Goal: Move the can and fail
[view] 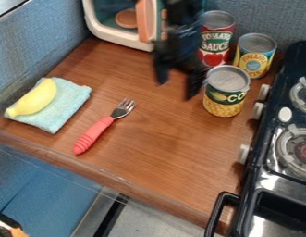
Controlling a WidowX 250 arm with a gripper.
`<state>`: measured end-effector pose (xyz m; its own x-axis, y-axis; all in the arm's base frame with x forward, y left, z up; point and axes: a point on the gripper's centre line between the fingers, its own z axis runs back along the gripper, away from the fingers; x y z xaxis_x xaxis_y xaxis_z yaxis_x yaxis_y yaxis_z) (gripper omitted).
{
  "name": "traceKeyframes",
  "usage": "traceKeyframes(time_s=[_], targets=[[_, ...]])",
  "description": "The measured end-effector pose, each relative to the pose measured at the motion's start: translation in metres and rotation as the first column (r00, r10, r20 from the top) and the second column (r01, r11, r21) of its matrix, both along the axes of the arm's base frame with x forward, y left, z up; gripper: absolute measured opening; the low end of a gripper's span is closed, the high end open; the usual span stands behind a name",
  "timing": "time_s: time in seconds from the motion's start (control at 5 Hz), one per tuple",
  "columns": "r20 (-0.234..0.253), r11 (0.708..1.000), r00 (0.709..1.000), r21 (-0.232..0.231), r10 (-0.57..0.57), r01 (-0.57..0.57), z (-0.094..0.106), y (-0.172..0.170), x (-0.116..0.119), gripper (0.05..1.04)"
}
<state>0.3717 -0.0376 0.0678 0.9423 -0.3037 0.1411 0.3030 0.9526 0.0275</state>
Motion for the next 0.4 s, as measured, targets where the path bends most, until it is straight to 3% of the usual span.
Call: traceKeyframes(time_s=[0.4], targets=[[0.072,0.996,0.996,-0.067,0.060,-0.055,0.033,-0.037,0.056,0.999]])
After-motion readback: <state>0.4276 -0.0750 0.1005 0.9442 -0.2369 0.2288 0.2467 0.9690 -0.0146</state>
